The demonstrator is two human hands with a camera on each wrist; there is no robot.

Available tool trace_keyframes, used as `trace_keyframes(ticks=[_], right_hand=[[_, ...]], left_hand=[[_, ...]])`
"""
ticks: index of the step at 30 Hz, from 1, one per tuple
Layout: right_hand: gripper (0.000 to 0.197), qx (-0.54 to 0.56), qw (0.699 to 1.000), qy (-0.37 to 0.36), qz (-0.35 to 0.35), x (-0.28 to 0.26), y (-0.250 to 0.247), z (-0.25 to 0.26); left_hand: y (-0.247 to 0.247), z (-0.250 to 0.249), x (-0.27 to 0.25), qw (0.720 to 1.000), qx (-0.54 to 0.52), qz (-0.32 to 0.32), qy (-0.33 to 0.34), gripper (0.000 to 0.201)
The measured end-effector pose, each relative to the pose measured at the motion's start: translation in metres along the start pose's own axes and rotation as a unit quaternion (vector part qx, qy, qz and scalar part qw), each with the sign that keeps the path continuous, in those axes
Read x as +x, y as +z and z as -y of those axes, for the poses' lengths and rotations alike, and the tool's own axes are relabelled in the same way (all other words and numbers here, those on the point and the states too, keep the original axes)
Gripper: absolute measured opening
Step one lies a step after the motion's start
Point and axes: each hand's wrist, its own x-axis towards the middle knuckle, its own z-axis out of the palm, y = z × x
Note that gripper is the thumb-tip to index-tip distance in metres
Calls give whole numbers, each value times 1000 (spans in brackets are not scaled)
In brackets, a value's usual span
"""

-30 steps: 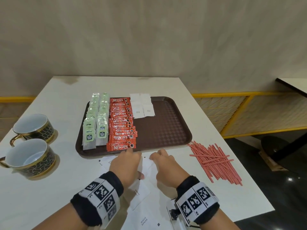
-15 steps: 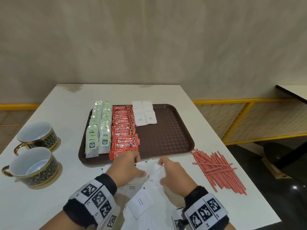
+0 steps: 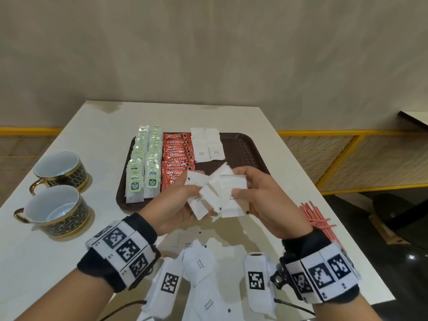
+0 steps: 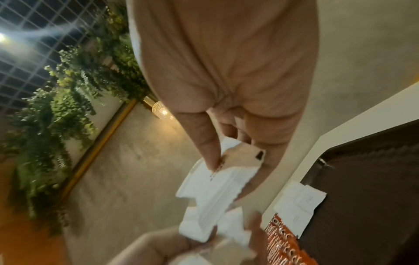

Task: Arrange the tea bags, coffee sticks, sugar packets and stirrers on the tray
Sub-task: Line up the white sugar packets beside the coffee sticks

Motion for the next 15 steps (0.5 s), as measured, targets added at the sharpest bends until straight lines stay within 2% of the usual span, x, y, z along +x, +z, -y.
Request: trace_keyframes(ticks=[3,6,8,9,11,15], right_hand=[[30,-39,998,-30,-27,6,16,0],[29,-142,984,-85,-65,12,29,-5],[27,-207,969,-122,-63,13,37,-6],[26,-236,961,-136,-54,14,40,-5],[32,-277,949,-148,-37,15,43,-4],[41,-294,948,-121,-24,13,33,-7]], left_hand=[[4,-2,-4,998,-47,28,-15,27],[-2,-3,-9,992,-104,60,-32,54],[-6,-2,-14,994,-85,66,-15,49],[-8,0,-15,996,-61,59,-4,42],[-14,5,-18,999,-24,31,4,44],[-35,12,-28,999,-42,-3,1,47]])
